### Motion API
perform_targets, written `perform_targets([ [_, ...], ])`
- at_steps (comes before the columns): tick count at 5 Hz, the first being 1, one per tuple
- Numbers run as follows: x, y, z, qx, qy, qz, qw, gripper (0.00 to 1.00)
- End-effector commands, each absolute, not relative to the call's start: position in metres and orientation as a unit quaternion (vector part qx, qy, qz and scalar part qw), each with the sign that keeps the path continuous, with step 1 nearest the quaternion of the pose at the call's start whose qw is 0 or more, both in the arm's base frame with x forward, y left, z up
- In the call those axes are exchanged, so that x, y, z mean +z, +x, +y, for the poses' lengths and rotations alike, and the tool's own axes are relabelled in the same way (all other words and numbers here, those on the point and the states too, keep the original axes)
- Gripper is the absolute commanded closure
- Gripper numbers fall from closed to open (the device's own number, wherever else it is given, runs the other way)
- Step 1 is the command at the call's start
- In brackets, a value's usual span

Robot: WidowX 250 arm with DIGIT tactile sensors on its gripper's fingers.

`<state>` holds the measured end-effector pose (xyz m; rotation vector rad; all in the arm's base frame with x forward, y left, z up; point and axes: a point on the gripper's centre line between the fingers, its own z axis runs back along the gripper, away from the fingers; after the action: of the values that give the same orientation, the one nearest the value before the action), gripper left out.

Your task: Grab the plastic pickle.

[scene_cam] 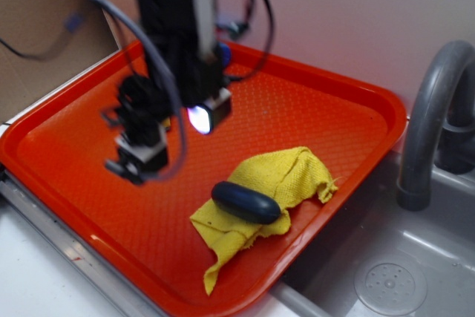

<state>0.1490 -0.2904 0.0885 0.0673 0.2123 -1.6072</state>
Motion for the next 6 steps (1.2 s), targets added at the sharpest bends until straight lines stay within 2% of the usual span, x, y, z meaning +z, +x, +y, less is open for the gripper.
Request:
perform_targets([
  [1,0.096,0.13,-0.312,-0.736,0.029,0.071,0.673,0.0],
  [2,0.088,0.129,-0.321,-0.732,0.034,0.084,0.675,0.0],
  [3,0.082,0.134,-0.321,-0.715,0.028,0.088,0.693,0.0],
  [4,0.077,0.133,-0.323,-0.711,0.05,0.1,0.694,1.0],
  [5,0.081,0.131,-0.322,-0.701,0.051,0.095,0.705,1.0],
  [6,0.094,0.135,-0.321,-0.675,0.057,0.081,0.732,1.0],
])
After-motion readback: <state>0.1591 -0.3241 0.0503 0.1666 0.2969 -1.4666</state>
